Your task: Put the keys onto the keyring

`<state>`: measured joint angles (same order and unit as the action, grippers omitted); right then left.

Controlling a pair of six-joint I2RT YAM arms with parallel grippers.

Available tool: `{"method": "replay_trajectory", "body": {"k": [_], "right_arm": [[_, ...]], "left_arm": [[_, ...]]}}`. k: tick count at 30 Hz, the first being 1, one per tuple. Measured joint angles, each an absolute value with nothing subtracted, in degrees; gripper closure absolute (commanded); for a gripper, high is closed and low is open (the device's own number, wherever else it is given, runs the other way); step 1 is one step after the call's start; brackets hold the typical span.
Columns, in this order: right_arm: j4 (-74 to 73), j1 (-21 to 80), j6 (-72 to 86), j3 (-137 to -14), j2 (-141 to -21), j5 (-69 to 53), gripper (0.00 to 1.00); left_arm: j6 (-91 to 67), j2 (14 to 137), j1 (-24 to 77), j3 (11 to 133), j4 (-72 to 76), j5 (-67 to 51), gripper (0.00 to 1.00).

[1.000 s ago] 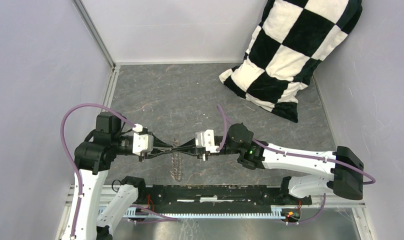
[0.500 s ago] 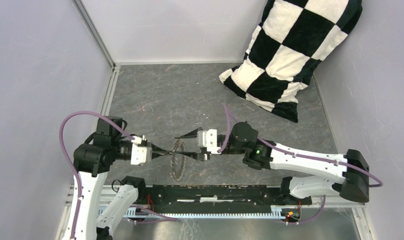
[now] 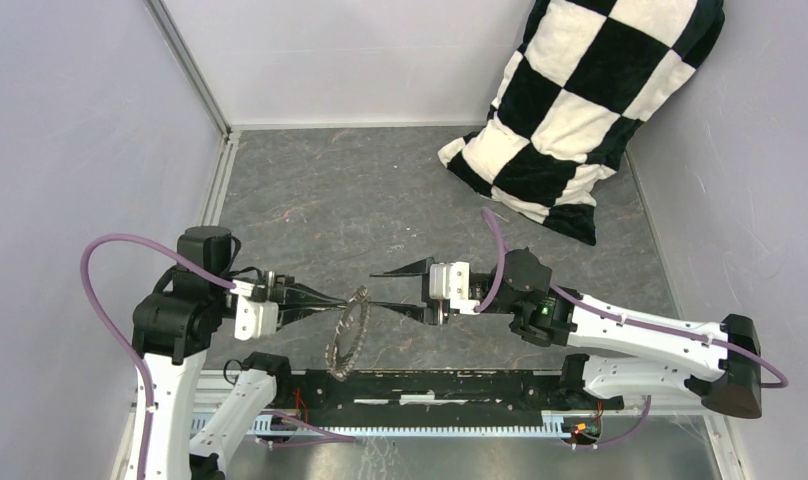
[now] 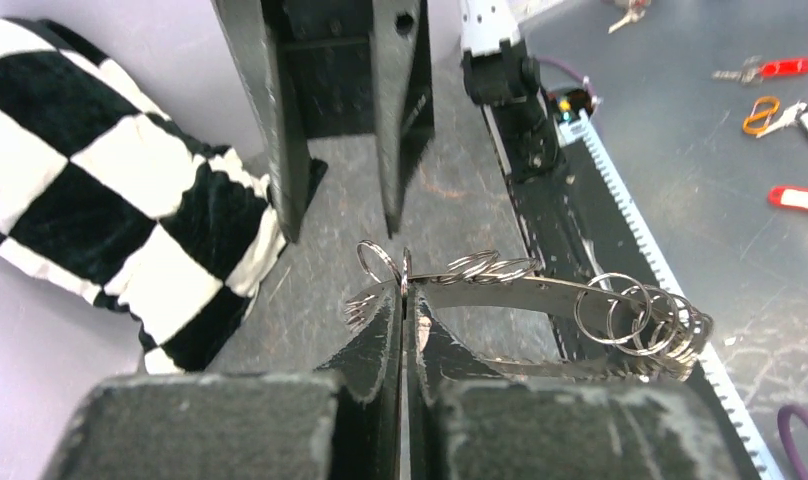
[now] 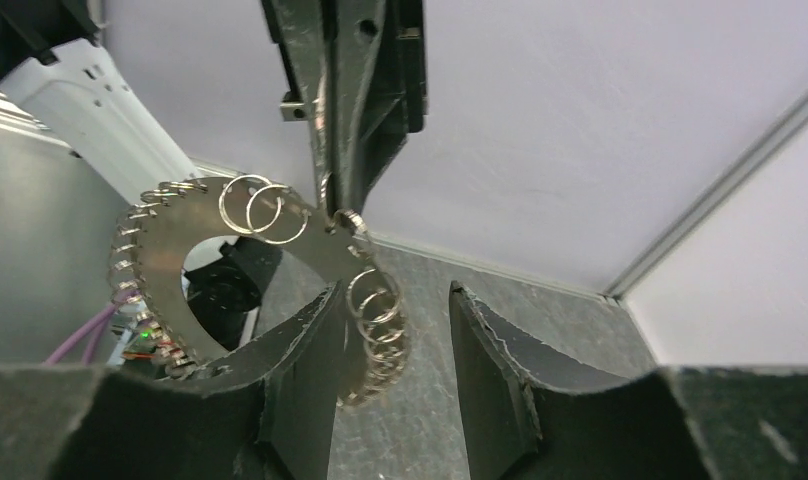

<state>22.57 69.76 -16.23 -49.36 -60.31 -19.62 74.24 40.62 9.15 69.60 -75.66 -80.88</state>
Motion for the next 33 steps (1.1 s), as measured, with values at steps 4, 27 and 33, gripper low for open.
{"method": "replay_trajectory", "body": {"k": [4,27,33], "right_arm": [[24.1,69.8,-14.7,-49.2,-60.9,-22.3,0.52],[29.4,69.8,-11.1,-53.7,-66.4,-30.0,0.94],[27.7,69.8,-10.0,-55.0,-66.5,-29.5,0.99]], "left_arm": [[68.4,40.6,9.1,70.4,-71.4,-84.5,0.98],[60.1,40.8,9.4,71.3,-67.9,-87.2,0.98],[60.0,39.6,9.5,71.2,-65.9,-86.9,0.98]]}}
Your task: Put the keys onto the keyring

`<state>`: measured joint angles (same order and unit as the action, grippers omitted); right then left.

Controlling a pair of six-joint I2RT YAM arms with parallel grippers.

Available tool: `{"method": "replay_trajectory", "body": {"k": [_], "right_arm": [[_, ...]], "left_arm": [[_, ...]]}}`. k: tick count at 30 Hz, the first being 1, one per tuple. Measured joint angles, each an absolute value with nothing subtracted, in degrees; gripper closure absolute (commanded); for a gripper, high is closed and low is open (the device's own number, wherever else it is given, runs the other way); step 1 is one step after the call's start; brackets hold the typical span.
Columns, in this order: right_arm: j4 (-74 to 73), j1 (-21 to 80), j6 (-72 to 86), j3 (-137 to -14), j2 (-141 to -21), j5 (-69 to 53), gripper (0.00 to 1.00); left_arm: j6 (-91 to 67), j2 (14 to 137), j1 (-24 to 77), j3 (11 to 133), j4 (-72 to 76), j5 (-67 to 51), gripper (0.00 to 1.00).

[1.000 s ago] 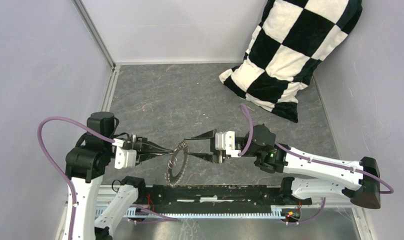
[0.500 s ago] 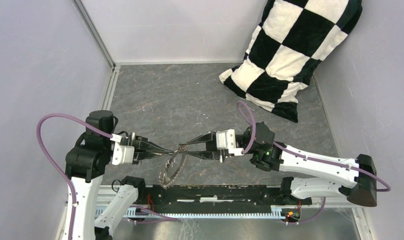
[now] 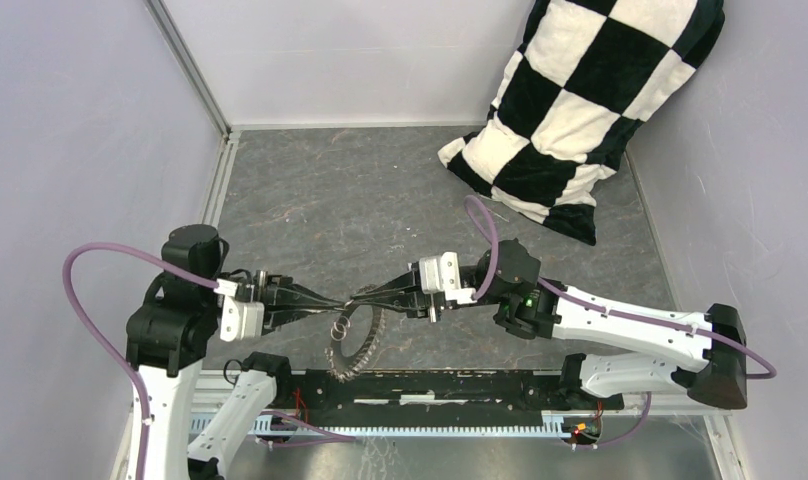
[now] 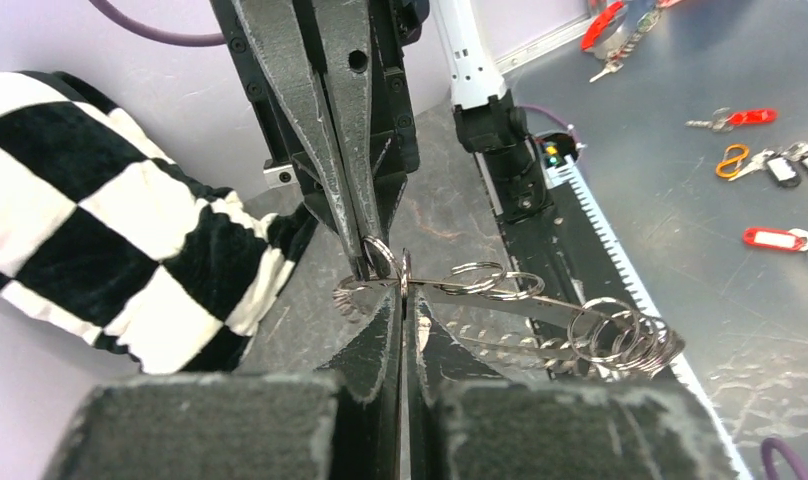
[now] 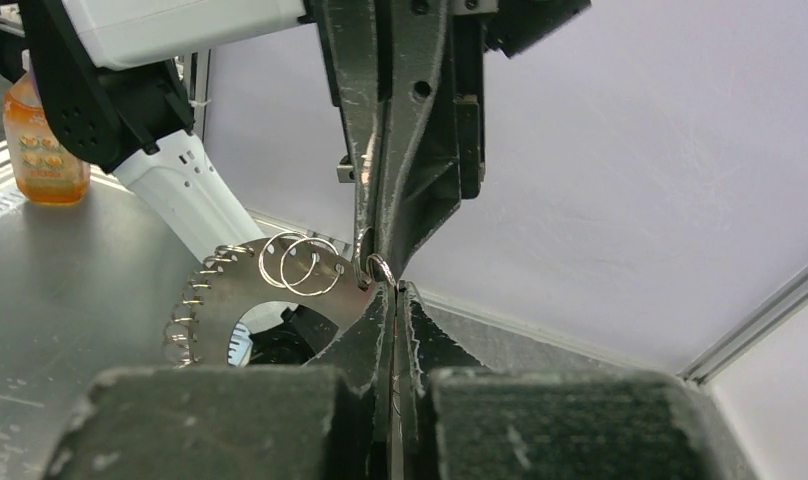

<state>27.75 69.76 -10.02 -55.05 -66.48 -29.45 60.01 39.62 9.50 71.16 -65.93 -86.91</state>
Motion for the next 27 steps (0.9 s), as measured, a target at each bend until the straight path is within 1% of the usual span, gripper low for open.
{"method": "replay_trajectory", "body": {"k": [6,13,18,27], "right_arm": [[24.1,70.4,-6.1,-56.5,-66.6,-25.8,0.99],[14.8,70.4,-1.1,-62.6,-68.6,-20.5,0.99],[12.9,70.4,2.0,-62.5,-68.4,-17.2,0.99],[13.0,70.6,5.8,-58.9,-64.8,-13.5,0.99]], "left_arm": [[59.6,35.8,9.5,68.9,-61.1,-84.4,0.98],[61.1,35.4,9.5,68.4,-59.3,-81.6,0.98],[64.2,34.9,9.5,67.4,-59.0,-79.4,0.98],[67.6,33.3,9.5,66.2,-59.0,-77.9,0.98]]}}
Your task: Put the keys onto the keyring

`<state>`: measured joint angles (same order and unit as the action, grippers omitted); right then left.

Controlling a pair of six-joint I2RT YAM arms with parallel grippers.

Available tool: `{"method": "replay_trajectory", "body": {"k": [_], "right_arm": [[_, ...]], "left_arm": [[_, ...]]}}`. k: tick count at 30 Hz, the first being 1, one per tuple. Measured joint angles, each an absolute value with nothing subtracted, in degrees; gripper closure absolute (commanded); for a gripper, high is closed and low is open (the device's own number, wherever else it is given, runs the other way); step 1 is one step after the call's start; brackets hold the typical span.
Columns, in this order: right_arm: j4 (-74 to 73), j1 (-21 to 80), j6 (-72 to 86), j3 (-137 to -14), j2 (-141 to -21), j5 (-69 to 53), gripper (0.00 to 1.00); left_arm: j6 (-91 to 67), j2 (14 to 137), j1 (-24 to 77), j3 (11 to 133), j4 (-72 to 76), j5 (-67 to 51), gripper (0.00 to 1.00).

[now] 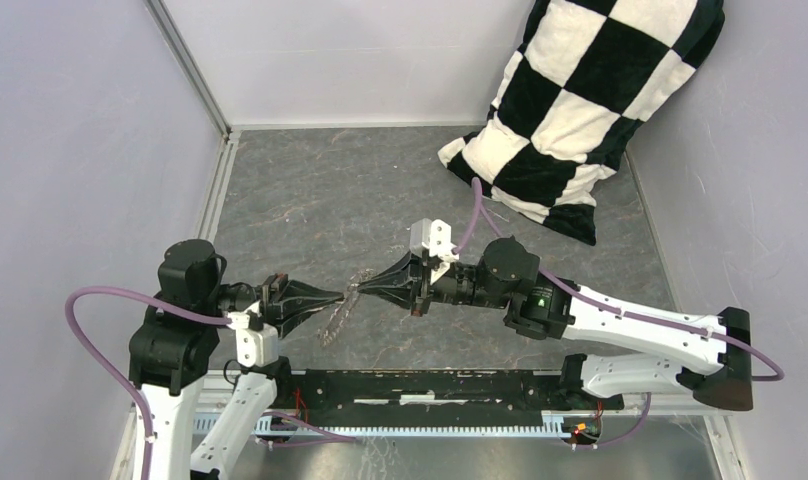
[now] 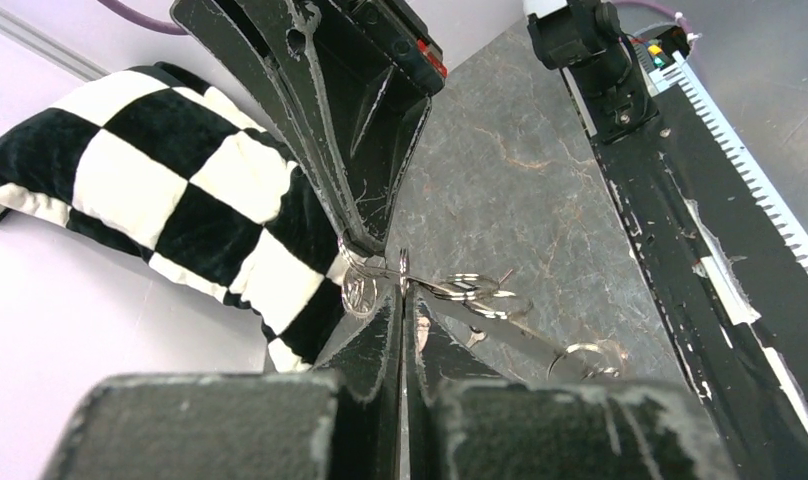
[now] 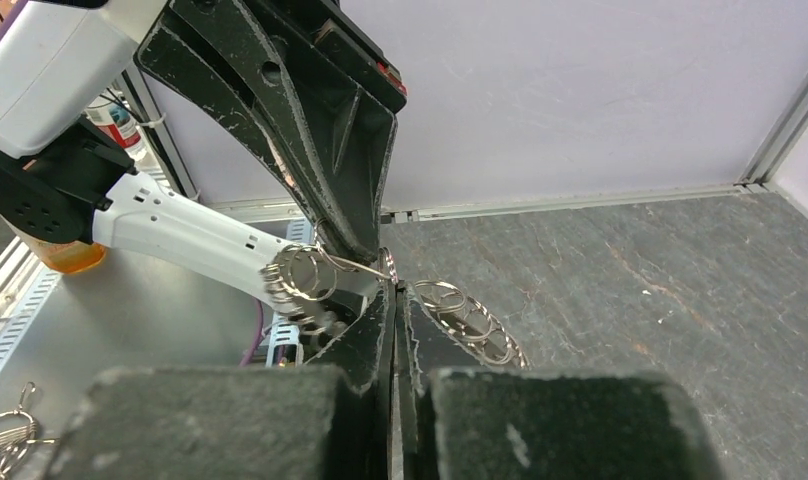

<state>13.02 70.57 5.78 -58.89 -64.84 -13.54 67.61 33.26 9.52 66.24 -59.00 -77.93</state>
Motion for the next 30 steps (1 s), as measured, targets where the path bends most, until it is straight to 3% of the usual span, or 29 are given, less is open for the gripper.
{"method": "replay_trajectory", "body": {"k": [3,7,12,18,23,30], "right_arm": [[13.5,70.6,6.8,-58.0,-64.1,-13.4,0.95],[13.6,70.5,8.3,-57.6,-63.9,-12.8,0.70],[9.1,70.1,10.3,-58.6,-64.1,-7.1,0.53],[6.9,70.0,10.3,-59.0,-63.0,-3.6,0.45],[12.9,70.3,6.6,-53.7,-57.5,-7.7,0.38],[18.6,74.0,-2.4,-52.7,-58.3,-17.2,0.45]], "left_arm": [[68.7,33.3,9.5,66.0,-59.0,-77.9,0.98],[69.6,33.2,9.7,66.0,-59.1,-78.0,0.98],[70.2,32.4,9.8,66.0,-59.3,-78.3,0.98],[70.2,32.3,9.9,66.0,-59.5,-78.7,0.98],[69.6,32.3,9.9,66.0,-59.4,-79.8,0.98],[58.2,32.4,9.9,65.7,-52.7,-82.9,0.98]]}}
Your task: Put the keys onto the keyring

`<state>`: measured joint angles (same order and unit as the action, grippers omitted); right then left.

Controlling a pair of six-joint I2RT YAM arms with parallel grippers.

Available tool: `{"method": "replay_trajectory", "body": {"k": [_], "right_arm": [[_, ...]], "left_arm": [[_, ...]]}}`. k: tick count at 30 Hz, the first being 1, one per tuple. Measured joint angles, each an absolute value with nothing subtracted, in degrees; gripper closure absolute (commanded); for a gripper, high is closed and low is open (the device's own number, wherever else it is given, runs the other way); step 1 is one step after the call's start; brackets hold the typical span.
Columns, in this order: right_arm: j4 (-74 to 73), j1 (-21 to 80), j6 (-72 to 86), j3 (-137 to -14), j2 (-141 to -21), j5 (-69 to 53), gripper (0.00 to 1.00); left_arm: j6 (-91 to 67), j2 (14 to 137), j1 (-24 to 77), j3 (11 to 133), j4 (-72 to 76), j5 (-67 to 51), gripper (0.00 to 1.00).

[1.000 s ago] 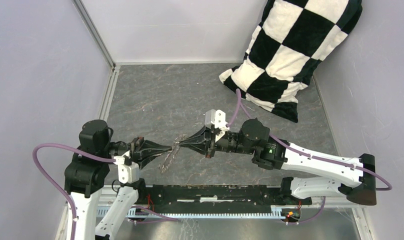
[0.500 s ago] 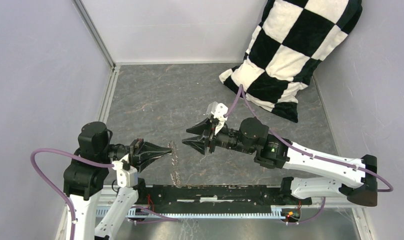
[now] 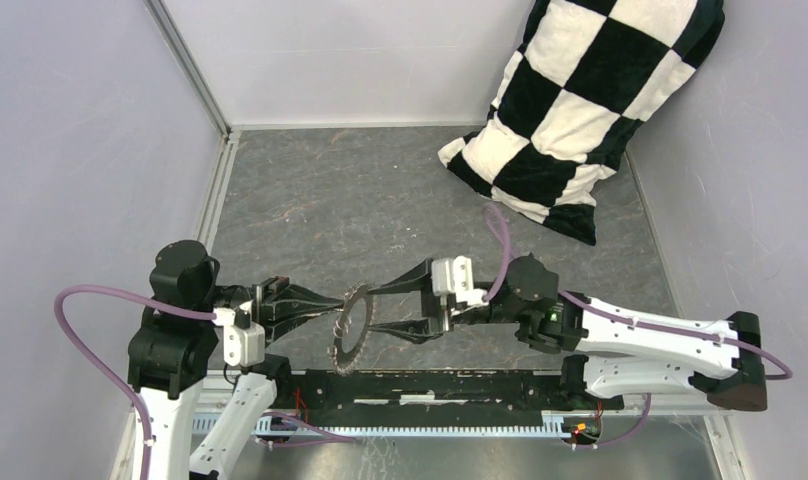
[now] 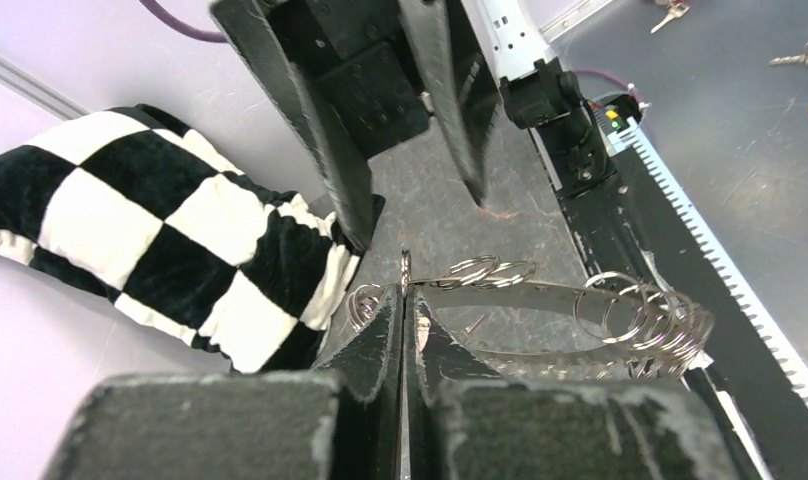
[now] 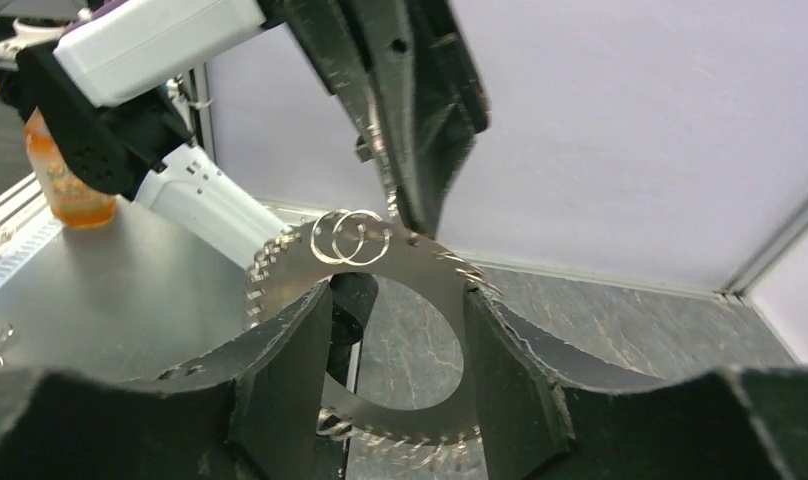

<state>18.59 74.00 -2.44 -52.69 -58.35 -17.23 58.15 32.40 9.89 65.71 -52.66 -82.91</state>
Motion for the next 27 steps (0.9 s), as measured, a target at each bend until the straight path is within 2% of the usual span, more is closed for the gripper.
{"method": "replay_trajectory", "body": {"k": [13,19,27], "right_arm": [[25.6,75.3,-8.3,-52.7,-62.8,-20.3,0.72],[29.1,75.3,-8.2,-52.8,-63.7,-19.9,0.76],[29.5,75.3,-7.8,-54.4,-66.2,-20.1,0.76]], "left_arm": [[49.9,32.9,9.9,65.5,-48.1,-84.6,0.98],[49.2,32.9,9.9,65.5,-47.8,-84.7,0.98],[48.6,32.9,9.9,65.5,-47.8,-84.7,0.98]]}}
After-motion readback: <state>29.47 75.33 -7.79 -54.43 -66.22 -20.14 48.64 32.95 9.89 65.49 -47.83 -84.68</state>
